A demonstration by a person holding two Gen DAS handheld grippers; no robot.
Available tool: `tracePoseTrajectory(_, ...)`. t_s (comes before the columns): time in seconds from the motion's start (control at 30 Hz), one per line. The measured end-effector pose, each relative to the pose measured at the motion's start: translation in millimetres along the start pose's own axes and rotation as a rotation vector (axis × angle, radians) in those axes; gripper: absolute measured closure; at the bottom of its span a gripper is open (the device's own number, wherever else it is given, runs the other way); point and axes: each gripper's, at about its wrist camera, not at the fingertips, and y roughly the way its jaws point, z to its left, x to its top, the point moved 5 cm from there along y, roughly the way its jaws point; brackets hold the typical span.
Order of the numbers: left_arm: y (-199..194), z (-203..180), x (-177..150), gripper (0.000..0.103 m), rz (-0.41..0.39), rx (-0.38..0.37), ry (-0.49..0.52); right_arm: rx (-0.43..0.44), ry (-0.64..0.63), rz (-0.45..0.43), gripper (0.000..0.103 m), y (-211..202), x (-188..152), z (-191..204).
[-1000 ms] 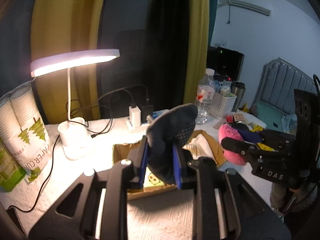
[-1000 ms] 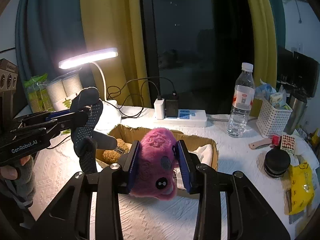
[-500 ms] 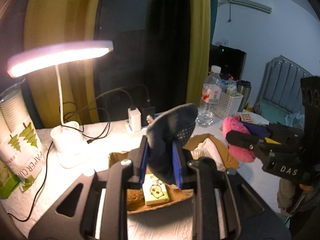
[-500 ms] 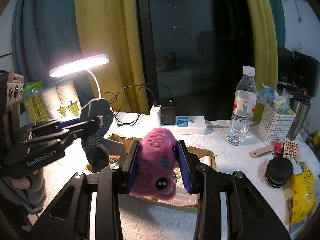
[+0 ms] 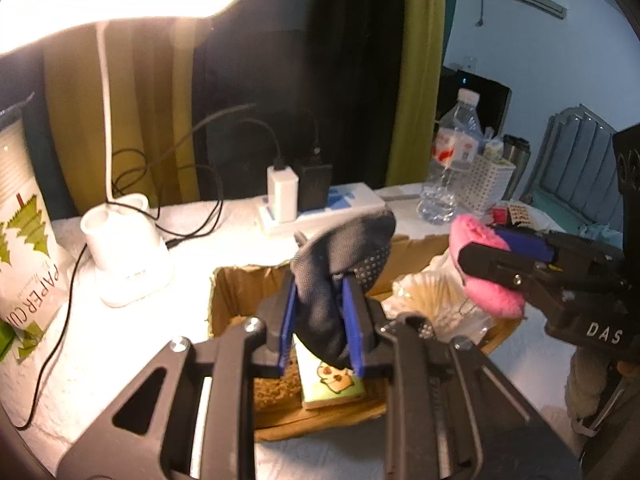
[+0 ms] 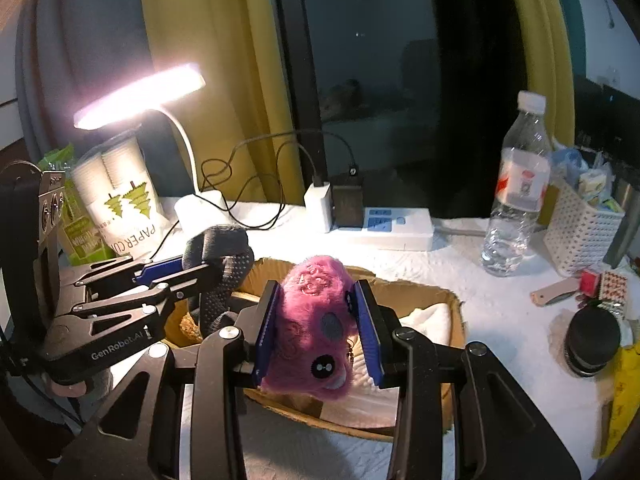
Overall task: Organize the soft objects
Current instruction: 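Carry the sock with the left tool while the right carries the pink plush over the box, then open both tools to drop the sock and pink plush into the box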
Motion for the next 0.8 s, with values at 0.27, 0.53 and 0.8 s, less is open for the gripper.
tracePoseTrajectory(0.27, 30.4, -1.1, -16.9, 0.08, 0.079, 0.008, 0.011, 0.024, 0.023, 0.058, 0.064, 30.8, -11.2, -6.3)
tracePoseTrajectory(0.53, 46.2, 2.1, -28.5, 0.077, 0.139, 0.009, 0.003, 0.032, 0.034, 0.109, 0.063, 53.0, -22.8, -9.7)
tracePoseTrajectory(0.8, 37.6, 4.1, -23.5, 0.072, 0.141, 0.01, -0.008, 0.022, 0.031, 0.12, 0.057, 53.9, -22.7, -8.8)
